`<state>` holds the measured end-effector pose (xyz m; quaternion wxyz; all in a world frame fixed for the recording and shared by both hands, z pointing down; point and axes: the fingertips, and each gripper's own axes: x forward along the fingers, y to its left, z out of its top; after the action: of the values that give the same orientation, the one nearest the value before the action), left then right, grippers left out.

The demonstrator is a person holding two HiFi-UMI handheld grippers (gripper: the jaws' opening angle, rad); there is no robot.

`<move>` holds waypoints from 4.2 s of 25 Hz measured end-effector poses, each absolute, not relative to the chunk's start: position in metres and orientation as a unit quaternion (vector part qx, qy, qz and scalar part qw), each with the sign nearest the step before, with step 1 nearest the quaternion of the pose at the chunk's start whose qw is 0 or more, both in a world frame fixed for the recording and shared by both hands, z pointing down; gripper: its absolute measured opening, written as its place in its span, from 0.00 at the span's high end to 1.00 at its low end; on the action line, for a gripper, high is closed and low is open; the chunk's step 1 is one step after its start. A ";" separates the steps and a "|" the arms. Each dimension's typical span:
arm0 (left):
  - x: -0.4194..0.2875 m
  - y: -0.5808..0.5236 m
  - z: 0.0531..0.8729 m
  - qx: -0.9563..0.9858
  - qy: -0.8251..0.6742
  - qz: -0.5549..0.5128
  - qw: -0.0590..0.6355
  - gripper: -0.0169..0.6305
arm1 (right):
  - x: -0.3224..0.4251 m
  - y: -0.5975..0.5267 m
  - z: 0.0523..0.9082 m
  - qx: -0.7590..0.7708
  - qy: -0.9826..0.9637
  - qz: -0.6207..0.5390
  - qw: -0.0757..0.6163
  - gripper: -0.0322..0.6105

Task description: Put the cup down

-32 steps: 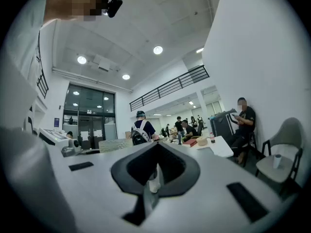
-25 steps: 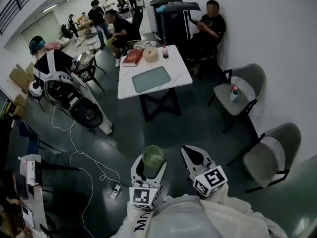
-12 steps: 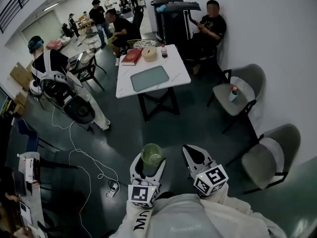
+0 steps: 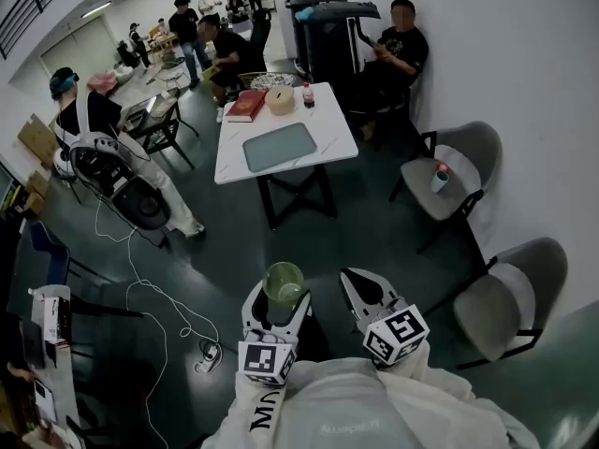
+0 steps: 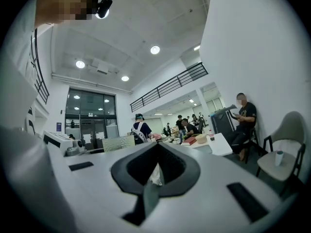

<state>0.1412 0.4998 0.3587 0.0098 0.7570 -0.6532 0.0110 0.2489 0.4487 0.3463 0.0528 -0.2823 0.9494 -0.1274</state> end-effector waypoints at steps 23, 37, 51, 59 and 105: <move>0.016 0.325 0.383 0.755 -0.655 0.015 0.014 0.43 | 0.131 0.276 0.381 -0.300 0.944 -0.135 0.027 0.94; -0.079 0.203 0.392 0.754 -0.655 0.028 0.041 0.43 | 0.038 0.150 0.396 -0.301 0.941 -0.153 -0.003 0.94; -0.159 0.104 0.386 0.763 -0.645 0.014 0.035 0.43 | -0.036 0.049 0.389 -0.330 0.934 -0.136 -0.010 0.94; -0.178 0.078 0.390 0.769 -0.638 0.015 0.039 0.43 | -0.046 0.025 0.386 -0.348 0.928 -0.135 -0.012 0.94; -0.180 -0.137 0.433 0.800 -0.596 0.048 0.049 0.43 | -0.029 -0.186 0.413 -0.415 0.896 -0.157 -0.019 0.94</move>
<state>-0.1797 -0.1371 0.4326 0.0492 0.7997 -0.5965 0.0481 -0.0292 -0.1864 0.4133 -0.0188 -0.4147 0.8960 -0.1575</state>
